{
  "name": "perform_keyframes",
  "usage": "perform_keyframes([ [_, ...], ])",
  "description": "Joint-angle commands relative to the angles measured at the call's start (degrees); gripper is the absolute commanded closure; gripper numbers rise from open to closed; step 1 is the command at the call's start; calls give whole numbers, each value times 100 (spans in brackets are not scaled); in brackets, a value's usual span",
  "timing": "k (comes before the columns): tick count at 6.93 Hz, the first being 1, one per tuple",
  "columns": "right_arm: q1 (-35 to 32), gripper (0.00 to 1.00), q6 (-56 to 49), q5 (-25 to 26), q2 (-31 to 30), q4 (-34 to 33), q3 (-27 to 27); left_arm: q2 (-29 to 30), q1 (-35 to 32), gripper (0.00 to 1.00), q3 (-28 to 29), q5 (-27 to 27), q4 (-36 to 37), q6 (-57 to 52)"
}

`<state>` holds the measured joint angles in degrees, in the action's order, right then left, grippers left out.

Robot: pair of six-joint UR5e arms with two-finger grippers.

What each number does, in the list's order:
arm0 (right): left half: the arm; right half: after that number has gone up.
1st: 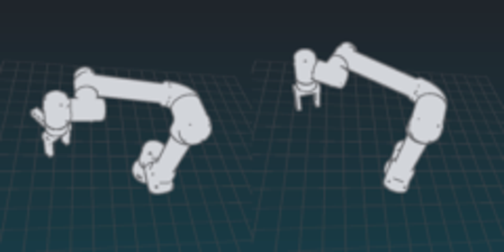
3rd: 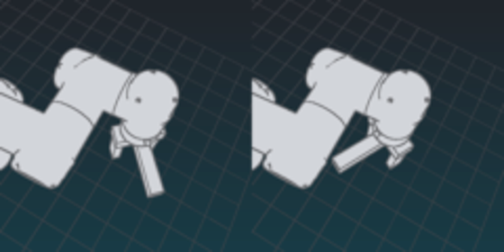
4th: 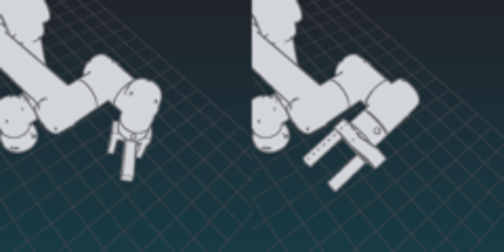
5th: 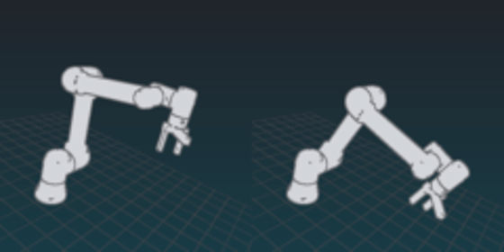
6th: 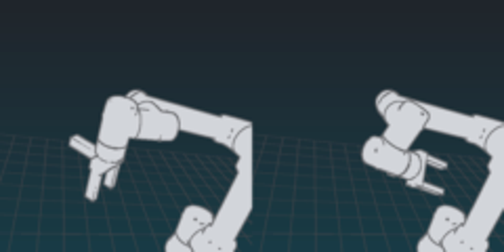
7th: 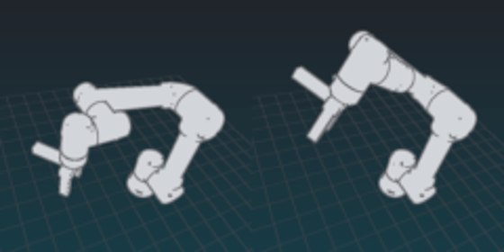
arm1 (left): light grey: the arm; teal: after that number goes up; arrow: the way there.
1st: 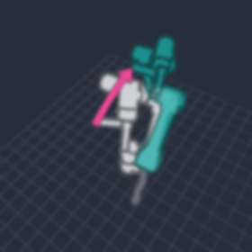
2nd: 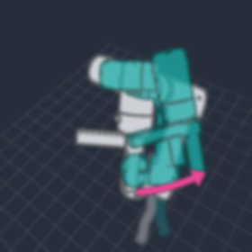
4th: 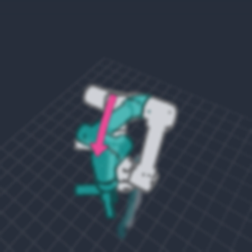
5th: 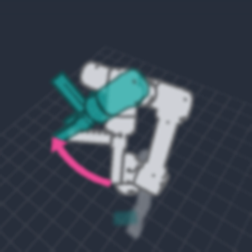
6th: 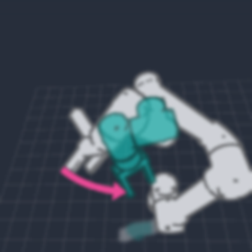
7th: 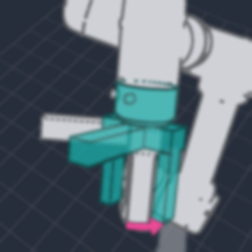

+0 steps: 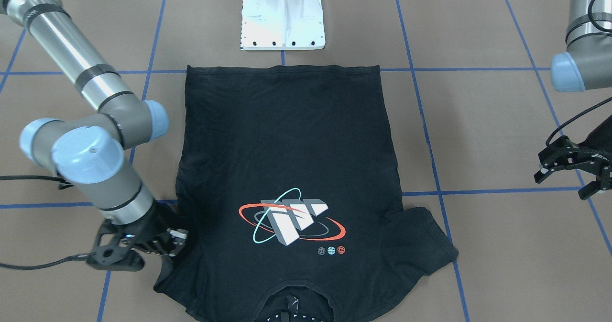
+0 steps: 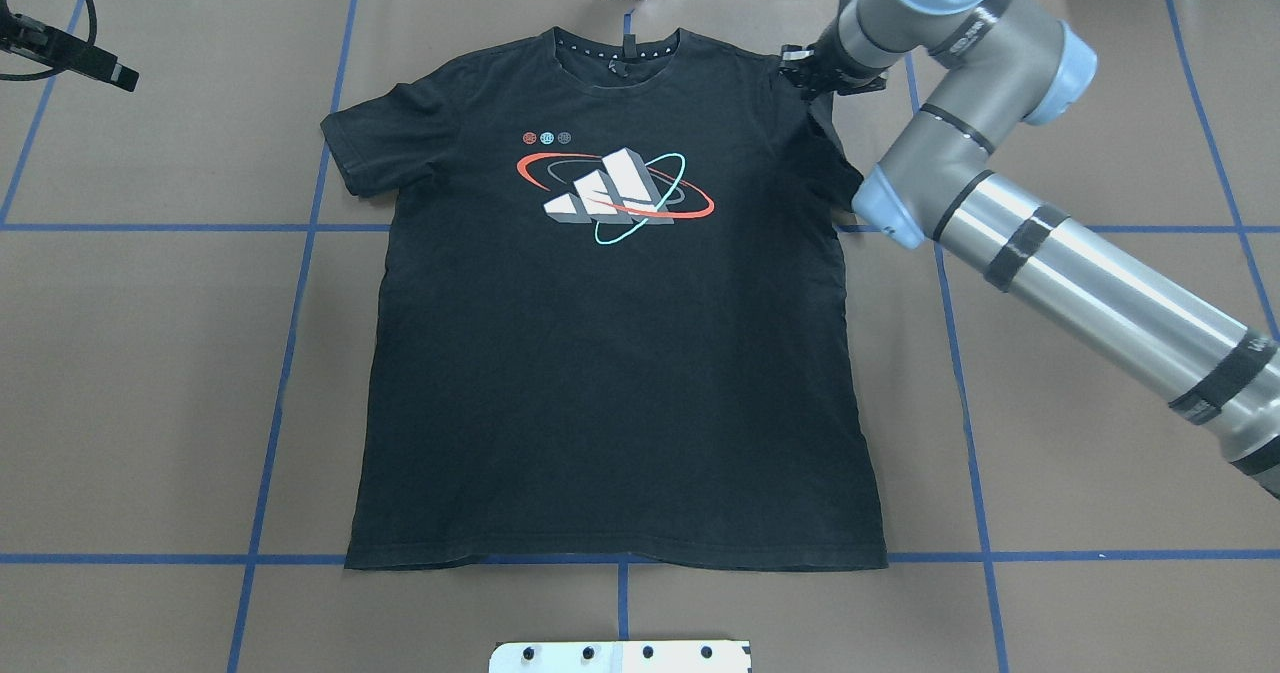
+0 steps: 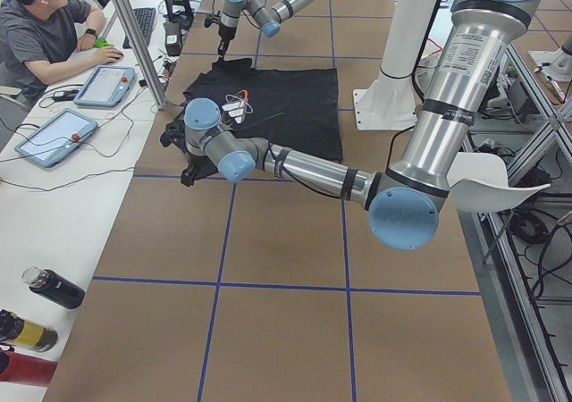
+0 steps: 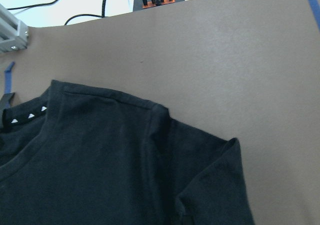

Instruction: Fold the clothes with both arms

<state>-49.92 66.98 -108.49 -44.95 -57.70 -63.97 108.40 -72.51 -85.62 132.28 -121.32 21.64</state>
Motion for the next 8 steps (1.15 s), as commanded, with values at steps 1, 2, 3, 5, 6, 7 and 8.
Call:
perform_keyframes([
  [1,551,100,587,790,484,-240,173,6,0,0,2,9,-6,6],
  [2,710,100,667,873,592,-260,279,6,0,0,10,9,-6,-2],
  [3,808,100,668,961,645,-260,324,6,0,0,11,9,-6,-2],
  [5,940,100,677,1137,654,-251,359,6,9,0,19,9,-6,-2],
  [6,958,100,677,1163,654,-251,368,6,9,0,19,0,-6,-2],
  [7,1001,2,650,1268,646,-260,368,23,26,0,37,-9,3,6],
  [8,993,0,581,1243,628,-268,359,154,27,0,194,-17,12,59],
])
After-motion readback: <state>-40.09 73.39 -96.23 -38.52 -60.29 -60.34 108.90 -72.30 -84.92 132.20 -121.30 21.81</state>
